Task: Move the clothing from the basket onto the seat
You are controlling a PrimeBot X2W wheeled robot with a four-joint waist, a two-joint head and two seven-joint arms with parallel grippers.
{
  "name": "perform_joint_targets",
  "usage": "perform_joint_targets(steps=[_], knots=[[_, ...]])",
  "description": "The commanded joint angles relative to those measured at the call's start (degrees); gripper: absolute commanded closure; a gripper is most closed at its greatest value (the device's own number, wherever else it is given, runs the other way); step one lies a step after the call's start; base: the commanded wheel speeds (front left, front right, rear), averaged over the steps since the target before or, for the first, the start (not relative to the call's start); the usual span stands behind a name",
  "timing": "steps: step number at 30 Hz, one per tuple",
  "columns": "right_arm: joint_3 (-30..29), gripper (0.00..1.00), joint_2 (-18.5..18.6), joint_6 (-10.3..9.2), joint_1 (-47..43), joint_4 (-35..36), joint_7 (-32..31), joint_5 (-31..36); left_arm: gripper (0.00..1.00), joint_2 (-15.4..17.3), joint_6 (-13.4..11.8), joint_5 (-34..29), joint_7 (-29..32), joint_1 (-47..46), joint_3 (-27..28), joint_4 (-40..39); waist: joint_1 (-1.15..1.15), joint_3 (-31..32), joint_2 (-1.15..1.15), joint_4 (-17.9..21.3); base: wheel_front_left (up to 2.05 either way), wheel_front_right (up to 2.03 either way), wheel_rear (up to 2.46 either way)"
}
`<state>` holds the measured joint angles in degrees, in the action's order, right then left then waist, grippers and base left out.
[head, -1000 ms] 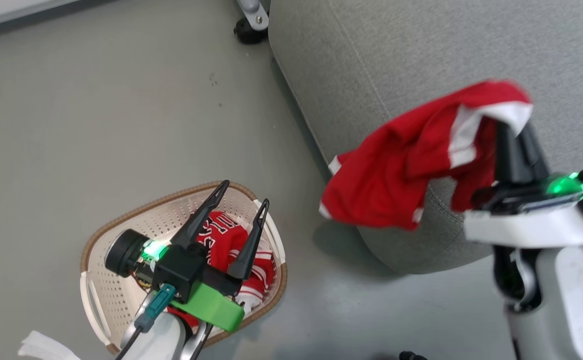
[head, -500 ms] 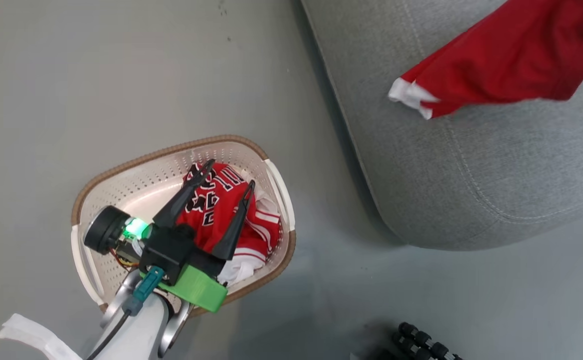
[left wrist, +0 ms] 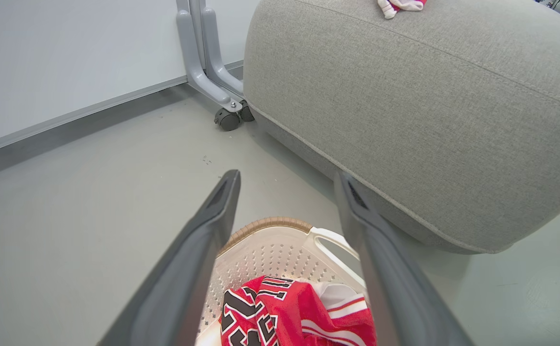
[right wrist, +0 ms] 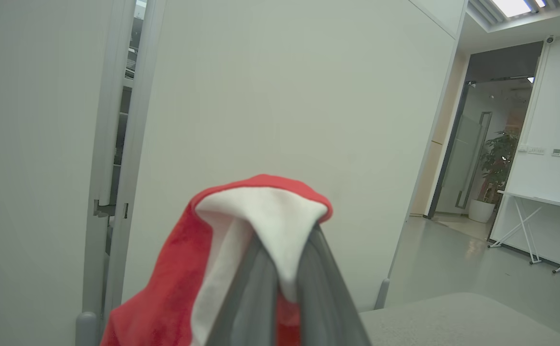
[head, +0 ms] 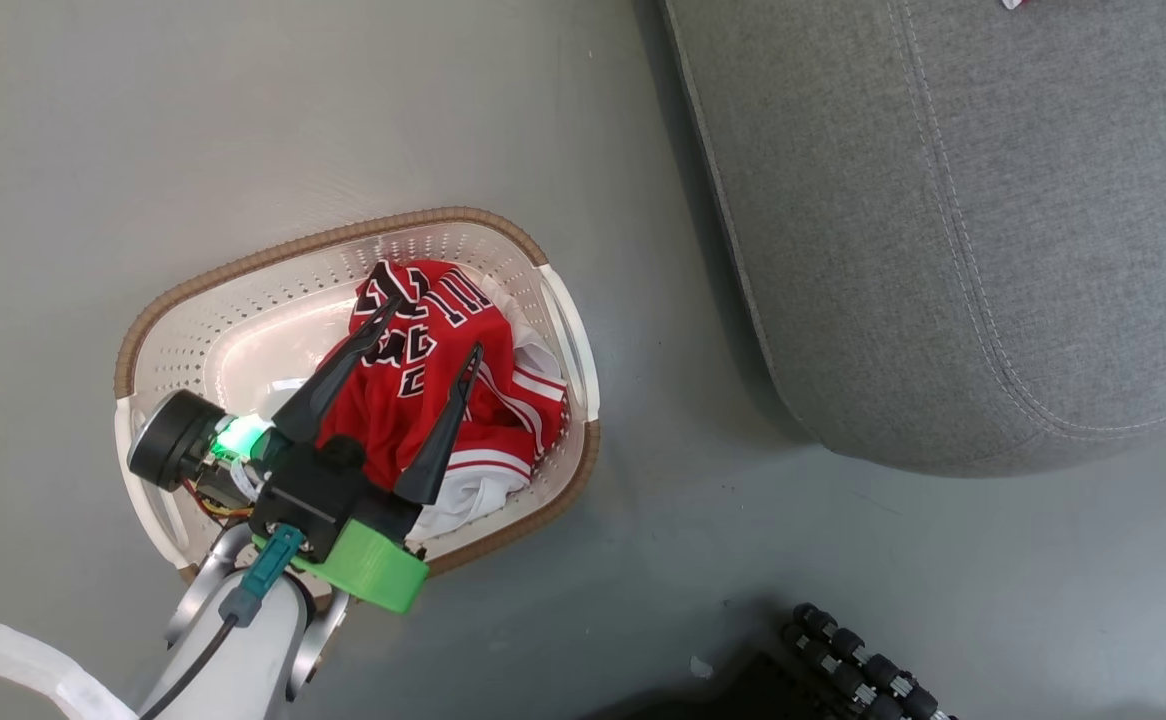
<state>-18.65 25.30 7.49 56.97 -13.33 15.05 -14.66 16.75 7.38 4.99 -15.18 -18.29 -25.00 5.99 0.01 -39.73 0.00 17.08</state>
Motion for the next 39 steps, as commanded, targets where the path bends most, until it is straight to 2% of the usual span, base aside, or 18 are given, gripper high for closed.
perform_joint_targets(steps=[1, 10, 15, 16, 21, 27, 30, 34, 39], knots=[[-0.6, 1.00, -0.4, 0.00, -0.9, -2.1, 0.2, 0.2, 0.00, 0.2, 0.1, -0.6, 0.1, -0.6, -0.1, -0.2, -0.01, 0.0, 0.00, 0.0, 0.00, 0.00, 0.00], [-5.6, 1.00, -4.2, 0.00, -10.4, -17.7, 0.2, 0.5, 0.00, 0.3, -0.4, -0.1, 0.1, -0.5, 0.3, -0.6, -0.01, -0.7, 0.00, -0.3, 0.00, 0.00, 0.00], [-6.4, 1.00, -7.4, -0.01, -14.2, -22.1, 0.2, -0.4, 0.00, -0.1, -1.0, 0.3, 0.1, -0.5, 0.9, -0.8, -0.01, -0.1, 0.00, -0.2, 0.00, 0.00, 0.00], [-6.7, 0.02, -8.0, 0.00, -15.0, -22.5, 0.2, -0.7, 0.00, -0.4, -1.1, 0.3, 0.1, -0.4, 1.0, -0.7, -0.01, 0.3, 0.00, -0.1, 0.00, 0.00, 0.00], [-9.0, 0.00, -11.8, 0.00, -19.6, -18.6, 0.2, -1.6, 0.00, -1.5, -1.0, 1.1, 0.1, 0.4, 0.4, 0.5, -0.01, 3.0, 0.00, 0.0, 0.00, 0.00, 0.00], [-8.4, 0.00, -15.0, 0.00, -29.9, -12.5, 0.2, -2.3, 0.00, -5.7, -1.2, 3.5, 0.1, 1.1, 0.6, 2.3, -0.01, 9.3, 0.00, -2.4, 0.00, 0.00, 0.00], [-5.6, 0.00, -16.6, 0.00, -36.1, -8.2, 0.2, -3.5, 0.00, -8.2, -1.5, 4.3, 0.1, 2.1, 1.7, 2.8, -0.01, 12.9, 0.00, -4.9, 0.00, 0.00, 0.00], [1.0, 0.00, -17.6, -0.01, -43.3, -2.4, 0.2, -4.6, 0.00, -11.3, -3.7, 6.3, 0.1, 4.5, 5.5, 2.7, -0.01, 17.0, 0.00, -7.7, 0.00, 0.00, 0.00], [9.0, 0.00, -18.2, -0.01, -48.2, 0.6, 0.2, -4.1, 0.00, -13.2, -5.0, 7.1, 0.1, 8.0, 8.9, 3.0, -0.01, 22.2, 0.00, -11.1, 0.00, 0.00, 0.00]])
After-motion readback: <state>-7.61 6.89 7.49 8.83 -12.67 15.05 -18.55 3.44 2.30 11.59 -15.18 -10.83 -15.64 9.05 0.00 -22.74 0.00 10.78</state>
